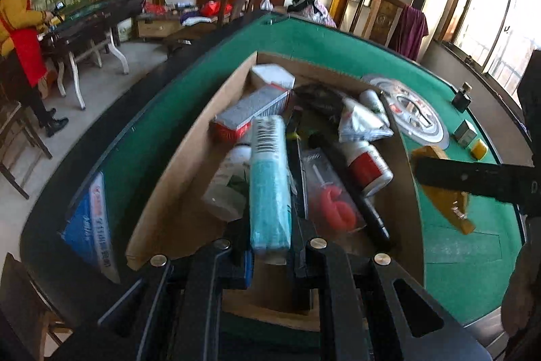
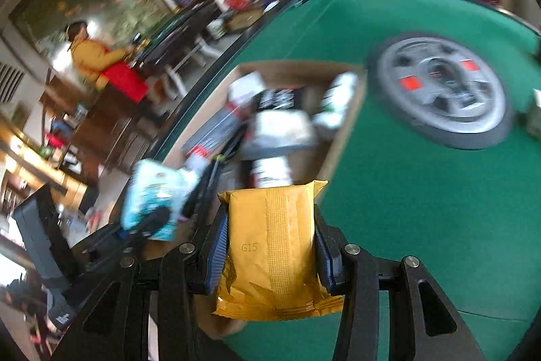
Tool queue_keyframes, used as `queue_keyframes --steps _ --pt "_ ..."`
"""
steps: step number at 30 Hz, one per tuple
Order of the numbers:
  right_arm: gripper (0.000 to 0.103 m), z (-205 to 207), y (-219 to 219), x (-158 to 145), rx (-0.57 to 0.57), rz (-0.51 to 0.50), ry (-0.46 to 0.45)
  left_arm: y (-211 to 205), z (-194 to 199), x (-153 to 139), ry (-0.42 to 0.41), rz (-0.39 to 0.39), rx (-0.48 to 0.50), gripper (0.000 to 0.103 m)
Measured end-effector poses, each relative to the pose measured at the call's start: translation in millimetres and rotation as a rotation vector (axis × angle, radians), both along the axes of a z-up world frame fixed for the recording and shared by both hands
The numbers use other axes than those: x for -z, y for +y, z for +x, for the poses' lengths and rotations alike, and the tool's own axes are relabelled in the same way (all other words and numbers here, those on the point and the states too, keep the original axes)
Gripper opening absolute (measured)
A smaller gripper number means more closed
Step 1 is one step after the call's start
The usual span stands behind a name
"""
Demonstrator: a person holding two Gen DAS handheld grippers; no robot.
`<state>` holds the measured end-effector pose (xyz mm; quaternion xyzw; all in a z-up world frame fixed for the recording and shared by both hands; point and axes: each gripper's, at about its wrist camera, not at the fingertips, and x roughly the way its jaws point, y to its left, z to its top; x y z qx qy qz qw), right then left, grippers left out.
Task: Organize objects
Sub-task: 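Carry both packets over the box and release them inside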
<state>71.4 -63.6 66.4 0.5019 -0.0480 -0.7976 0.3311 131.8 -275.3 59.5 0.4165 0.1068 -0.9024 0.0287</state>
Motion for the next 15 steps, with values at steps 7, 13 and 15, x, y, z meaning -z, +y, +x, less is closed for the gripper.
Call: queue_keyframes --steps 7,13,15 --pt "0.049 -3.0 -56.7 19.2 -0.089 0.052 -0.018 -5.3 -5.9 8.8 -0.009 -0.011 0.006 0.014" --pt "0.049 -2.1 -78.8 35.1 -0.111 0.089 -0.041 -11.9 0.1 5.4 0.012 -0.003 -0.006 0.029" --pt "0.050 -0.9 -80.6 37.7 -0.110 0.088 -0.045 -16.5 2.3 1.8 0.018 0.007 -0.027 0.040"
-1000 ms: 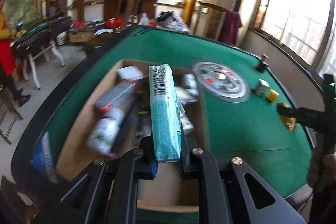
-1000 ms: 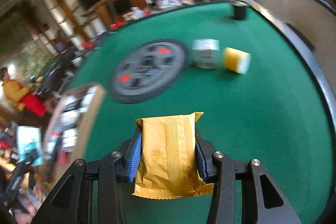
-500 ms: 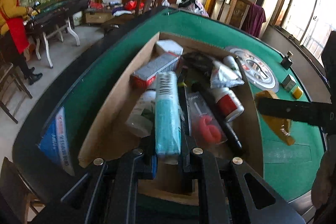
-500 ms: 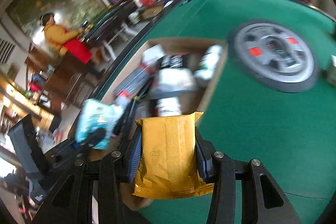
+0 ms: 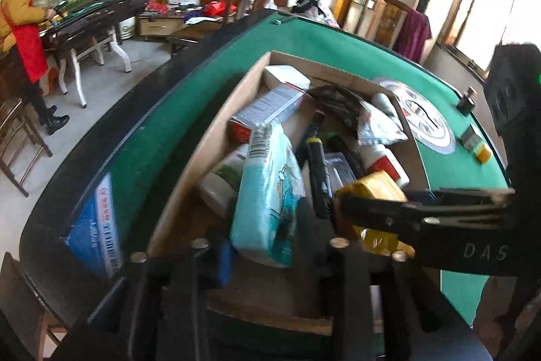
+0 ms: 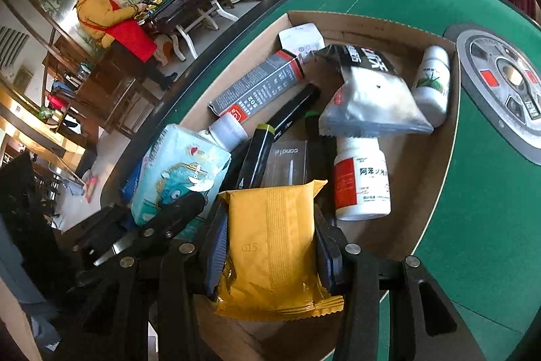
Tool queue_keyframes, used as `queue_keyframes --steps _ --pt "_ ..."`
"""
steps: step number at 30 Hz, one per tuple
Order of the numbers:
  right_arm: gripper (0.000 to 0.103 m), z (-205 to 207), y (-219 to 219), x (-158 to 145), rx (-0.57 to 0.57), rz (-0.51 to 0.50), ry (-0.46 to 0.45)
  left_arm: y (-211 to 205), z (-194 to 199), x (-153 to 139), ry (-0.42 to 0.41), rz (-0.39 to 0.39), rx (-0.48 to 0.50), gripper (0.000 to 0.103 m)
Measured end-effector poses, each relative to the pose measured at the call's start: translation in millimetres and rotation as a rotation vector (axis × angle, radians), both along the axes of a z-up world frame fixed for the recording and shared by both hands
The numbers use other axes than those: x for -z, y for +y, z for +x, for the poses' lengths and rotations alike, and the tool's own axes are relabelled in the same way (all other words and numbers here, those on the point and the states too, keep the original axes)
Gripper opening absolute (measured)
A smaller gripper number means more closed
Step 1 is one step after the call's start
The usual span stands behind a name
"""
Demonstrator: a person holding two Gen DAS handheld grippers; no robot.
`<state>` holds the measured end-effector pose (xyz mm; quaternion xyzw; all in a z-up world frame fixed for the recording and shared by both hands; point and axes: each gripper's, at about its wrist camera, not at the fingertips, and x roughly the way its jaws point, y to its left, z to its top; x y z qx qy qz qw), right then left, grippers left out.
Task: Organize objects
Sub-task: 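Carry both packets over the box and release them inside, then raise both open tools and move them back toward the remaining items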
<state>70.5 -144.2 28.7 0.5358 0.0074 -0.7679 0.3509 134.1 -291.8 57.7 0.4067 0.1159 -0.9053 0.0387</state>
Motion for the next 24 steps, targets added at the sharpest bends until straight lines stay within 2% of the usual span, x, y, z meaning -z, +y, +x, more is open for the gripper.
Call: queue_keyframes --steps 1,5,9,12,17,24 --pt "0.050 0.1 0.3 -0.2 0.004 -0.003 -0.002 -4.1 1.3 -1.7 0.003 0.014 -0.013 0.049" --pt "0.051 -1.3 4.7 -2.0 0.011 -0.016 -0.013 -17.0 6.2 -6.0 0.016 0.068 -0.049 0.071" --pt "0.051 0.9 7.9 -6.3 0.012 -0.033 -0.009 -16.2 11.6 -15.6 0.040 0.066 -0.067 0.076" --pt "0.052 4.8 12.4 -9.1 -0.006 -0.062 -0.024 -15.1 16.4 -25.6 0.066 0.058 -0.085 0.084" --pt "0.061 11.1 30.7 -22.5 0.005 -0.097 0.015 4.5 19.1 -49.4 0.103 -0.066 -0.090 0.087" --pt "0.069 13.2 76.5 -44.4 0.091 -0.102 0.099 55.7 20.1 -79.5 0.167 -0.236 -0.015 0.090"
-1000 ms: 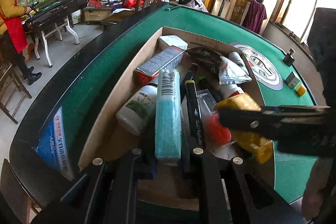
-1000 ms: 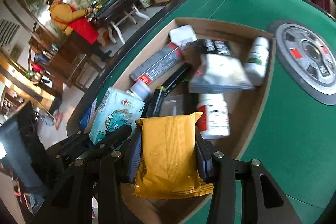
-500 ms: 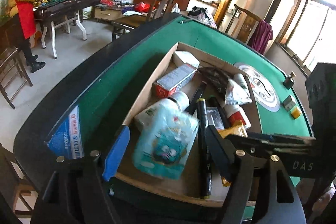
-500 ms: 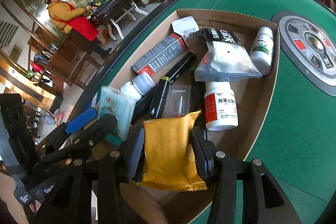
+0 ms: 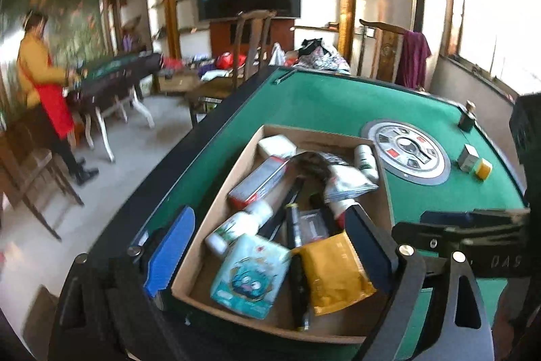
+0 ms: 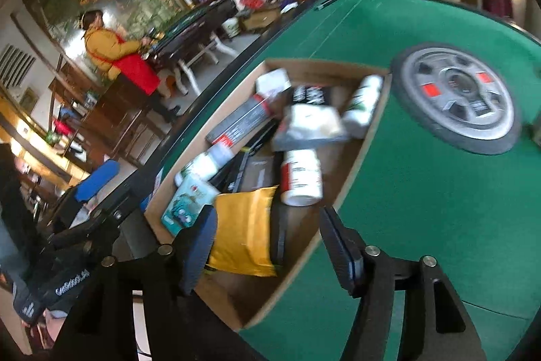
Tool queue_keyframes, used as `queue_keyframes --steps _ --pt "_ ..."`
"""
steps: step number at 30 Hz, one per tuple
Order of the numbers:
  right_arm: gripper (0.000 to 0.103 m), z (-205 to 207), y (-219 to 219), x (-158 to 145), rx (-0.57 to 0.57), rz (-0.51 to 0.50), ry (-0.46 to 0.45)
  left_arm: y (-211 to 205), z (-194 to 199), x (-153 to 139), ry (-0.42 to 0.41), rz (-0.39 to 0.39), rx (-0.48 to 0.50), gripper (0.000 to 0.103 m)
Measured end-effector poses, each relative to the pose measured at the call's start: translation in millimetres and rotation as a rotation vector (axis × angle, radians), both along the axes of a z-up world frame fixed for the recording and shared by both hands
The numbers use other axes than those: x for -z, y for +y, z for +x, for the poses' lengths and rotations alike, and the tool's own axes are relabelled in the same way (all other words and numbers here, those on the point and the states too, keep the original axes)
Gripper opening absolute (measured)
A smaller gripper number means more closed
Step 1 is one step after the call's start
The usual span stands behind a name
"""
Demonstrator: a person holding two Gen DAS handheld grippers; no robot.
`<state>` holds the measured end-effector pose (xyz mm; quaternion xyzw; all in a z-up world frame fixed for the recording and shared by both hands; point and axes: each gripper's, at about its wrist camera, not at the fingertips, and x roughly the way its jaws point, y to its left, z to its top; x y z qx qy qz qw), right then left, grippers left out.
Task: Organize objects
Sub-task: 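Raise both open tools and move them back toward the remaining items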
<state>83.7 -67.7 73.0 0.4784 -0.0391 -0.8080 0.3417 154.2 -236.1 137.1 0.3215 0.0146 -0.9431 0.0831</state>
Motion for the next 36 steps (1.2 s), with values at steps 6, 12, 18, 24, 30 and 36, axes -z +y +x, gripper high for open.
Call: queue_keyframes --steps 6,12,18,24,30,36 --pt "0.072 -0.9 50.3 -9.0 0.099 -0.025 0.020 45.1 -2.8 -7.8 -0.006 -0.123 0.068 0.092" --pt "0.075 -2.2 103.2 -19.0 0.202 -0.068 0.035 72.2 -5.6 -5.1 -0.038 -0.209 0.094 0.093" --pt "0.076 -4.0 142.8 -27.1 0.259 -0.074 0.058 88.9 -12.1 -0.7 -0.080 -0.241 0.126 0.093" --pt "0.076 -10.4 185.1 -75.4 0.316 0.000 0.175 98.8 -28.8 -29.0 -0.081 -0.158 0.227 0.093" --pt "0.082 -10.4 239.3 -206.9 0.460 0.170 0.431 113.4 -63.6 -128.0 -0.005 0.005 0.422 0.095" --pt "0.097 -36.8 255.5 -297.3 0.560 0.398 0.547 165.3 -131.4 -190.1 -0.008 -0.177 0.444 0.096"
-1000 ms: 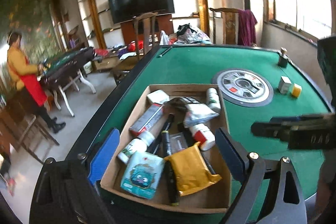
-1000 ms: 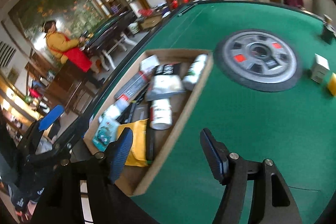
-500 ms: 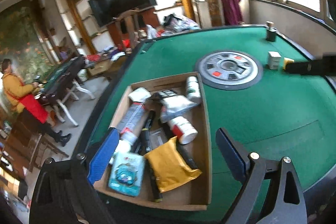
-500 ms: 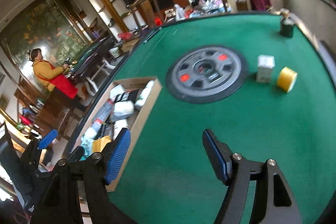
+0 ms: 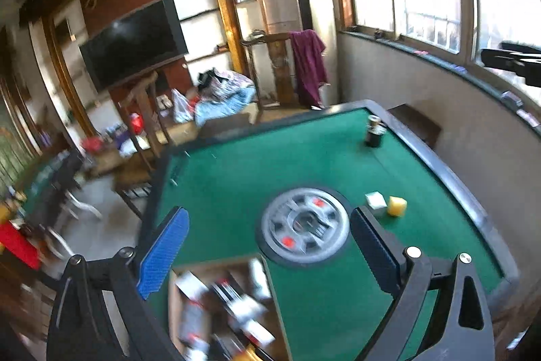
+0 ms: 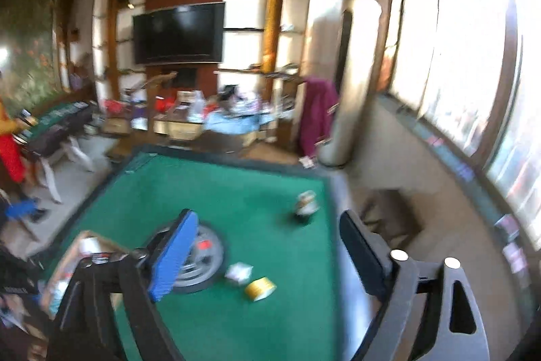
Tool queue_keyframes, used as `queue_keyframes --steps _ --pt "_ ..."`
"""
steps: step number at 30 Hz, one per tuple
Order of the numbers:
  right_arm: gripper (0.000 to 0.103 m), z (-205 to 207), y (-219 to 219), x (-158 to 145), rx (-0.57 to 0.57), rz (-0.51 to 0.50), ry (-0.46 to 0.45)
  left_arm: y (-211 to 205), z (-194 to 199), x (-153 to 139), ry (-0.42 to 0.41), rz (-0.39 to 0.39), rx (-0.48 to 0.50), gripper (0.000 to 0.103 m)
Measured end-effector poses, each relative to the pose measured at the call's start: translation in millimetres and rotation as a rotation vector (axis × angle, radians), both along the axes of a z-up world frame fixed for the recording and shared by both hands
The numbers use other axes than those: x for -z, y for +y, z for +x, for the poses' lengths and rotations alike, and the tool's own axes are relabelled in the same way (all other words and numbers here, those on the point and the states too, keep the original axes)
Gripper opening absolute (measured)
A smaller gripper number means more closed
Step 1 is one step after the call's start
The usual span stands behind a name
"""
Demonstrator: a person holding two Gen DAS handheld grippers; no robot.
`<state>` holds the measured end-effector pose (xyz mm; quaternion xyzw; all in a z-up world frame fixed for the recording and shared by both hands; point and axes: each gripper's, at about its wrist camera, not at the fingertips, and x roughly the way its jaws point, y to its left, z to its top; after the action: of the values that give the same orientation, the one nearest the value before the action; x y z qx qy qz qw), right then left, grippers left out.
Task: Organize objects
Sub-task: 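Raise both open tools and move them back toward the remaining items, then grasp white ointment box with left tool while right tool grasps yellow jar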
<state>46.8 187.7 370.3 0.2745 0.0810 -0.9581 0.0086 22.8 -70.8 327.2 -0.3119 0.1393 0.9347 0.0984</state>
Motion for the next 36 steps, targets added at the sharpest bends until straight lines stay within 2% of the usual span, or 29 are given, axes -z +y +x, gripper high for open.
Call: queue_keyframes --steps 2,5,6,8,10,12,15,19,23,27,30,33,36 --pt "0.100 -17.4 3.4 -4.8 0.028 0.053 -0.028 12.3 -18.1 -0.8 0.017 0.005 -0.009 0.096" --pt "0.100 -42.4 14.9 22.6 0.056 0.051 -0.098 22.8 -37.9 19.8 -0.021 0.138 0.021 0.097" --pt "0.100 -49.7 21.1 39.9 0.055 0.021 -0.124 29.2 -47.0 35.9 -0.050 0.190 0.033 0.097" --pt "0.100 -63.9 36.0 87.9 0.051 -0.069 -0.192 42.6 -62.7 65.6 -0.096 0.237 0.045 0.097" --pt "0.100 -74.5 52.3 142.6 0.073 -0.169 -0.230 61.2 -78.3 94.1 -0.126 0.246 0.057 0.097" --pt "0.099 -81.3 61.5 189.5 0.079 -0.211 -0.257 85.8 -96.2 128.4 -0.152 0.218 0.059 0.097" --pt "0.099 -89.7 63.5 256.7 0.077 -0.210 -0.286 108.2 -114.7 166.8 -0.213 0.227 0.058 0.097" --pt "0.098 -101.4 55.6 304.7 0.036 -0.168 -0.307 128.2 -132.3 205.5 -0.265 0.234 0.037 0.097" --pt "0.096 -107.0 48.8 328.0 0.002 -0.093 -0.294 130.9 -143.0 227.7 -0.307 0.279 0.013 0.097" --pt "0.092 -115.4 51.1 335.2 -0.016 -0.097 -0.275 138.7 -153.0 242.3 -0.332 0.290 -0.002 0.097" --pt "0.085 -119.2 48.3 336.9 -0.038 -0.113 -0.277 145.1 -159.3 250.3 -0.338 0.294 -0.009 0.096" --pt "0.055 -125.5 49.2 344.8 -0.077 -0.166 -0.328 152.1 -164.6 262.9 -0.361 0.295 -0.011 0.096" --pt "0.053 -126.6 52.8 351.4 -0.092 -0.211 -0.371 156.7 -169.0 272.3 -0.377 0.290 -0.007 0.096"
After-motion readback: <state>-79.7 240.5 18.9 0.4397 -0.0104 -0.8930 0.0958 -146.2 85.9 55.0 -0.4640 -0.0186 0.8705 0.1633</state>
